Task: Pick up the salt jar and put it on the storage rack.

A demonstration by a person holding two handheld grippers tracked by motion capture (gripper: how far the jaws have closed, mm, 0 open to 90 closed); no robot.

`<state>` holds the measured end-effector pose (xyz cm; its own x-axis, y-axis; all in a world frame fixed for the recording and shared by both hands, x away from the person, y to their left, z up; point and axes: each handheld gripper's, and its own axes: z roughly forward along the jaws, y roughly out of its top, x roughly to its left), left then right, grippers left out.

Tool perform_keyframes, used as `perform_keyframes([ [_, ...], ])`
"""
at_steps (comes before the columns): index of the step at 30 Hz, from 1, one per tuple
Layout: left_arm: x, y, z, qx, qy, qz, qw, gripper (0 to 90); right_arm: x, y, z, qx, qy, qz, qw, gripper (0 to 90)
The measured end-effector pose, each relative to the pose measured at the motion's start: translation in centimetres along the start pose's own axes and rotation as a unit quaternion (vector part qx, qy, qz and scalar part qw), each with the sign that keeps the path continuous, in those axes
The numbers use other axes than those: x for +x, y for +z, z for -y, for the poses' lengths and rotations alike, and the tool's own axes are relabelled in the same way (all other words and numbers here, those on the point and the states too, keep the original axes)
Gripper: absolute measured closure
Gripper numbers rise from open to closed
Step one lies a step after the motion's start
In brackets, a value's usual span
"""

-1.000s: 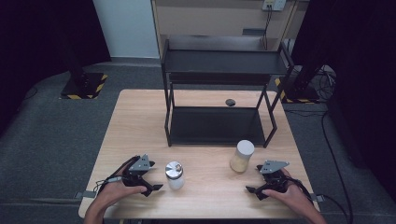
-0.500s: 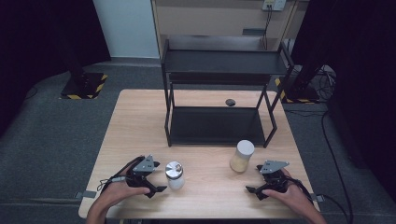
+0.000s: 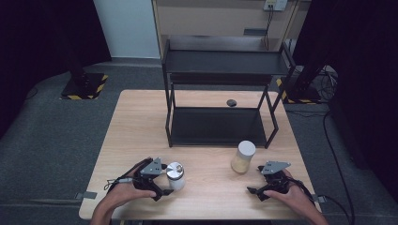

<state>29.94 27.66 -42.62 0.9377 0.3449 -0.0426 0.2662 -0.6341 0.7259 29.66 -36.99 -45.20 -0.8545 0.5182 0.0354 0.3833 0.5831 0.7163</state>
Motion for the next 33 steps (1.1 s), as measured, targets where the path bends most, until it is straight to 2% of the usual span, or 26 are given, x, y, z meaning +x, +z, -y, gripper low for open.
perform_keyframes([
  [9,-0.1,1.3,-0.7,-0.001,0.006,0.009,0.9999,4.0,0.0,0.0,0.0,0.000,0.000,0.000,1.0000,1.3],
  [18,0.0,1.9,-0.7,-0.012,0.005,0.014,0.9998,13.7,0.0,0.0,0.0,0.000,0.000,0.000,1.0000,1.3],
  [25,0.1,1.9,0.0,-0.027,0.002,0.010,0.9996,29.1,0.0,0.0,0.0,0.000,0.000,0.000,1.0000,1.3],
  [30,-0.2,1.8,-0.1,-0.024,0.011,0.005,0.9996,29.7,0.0,0.0,0.0,0.000,0.000,0.000,1.0000,1.3],
  [33,-0.2,1.3,-0.1,-0.032,0.014,0.005,0.9994,29.7,0.0,0.0,0.0,0.000,0.000,0.000,1.0000,1.4],
])
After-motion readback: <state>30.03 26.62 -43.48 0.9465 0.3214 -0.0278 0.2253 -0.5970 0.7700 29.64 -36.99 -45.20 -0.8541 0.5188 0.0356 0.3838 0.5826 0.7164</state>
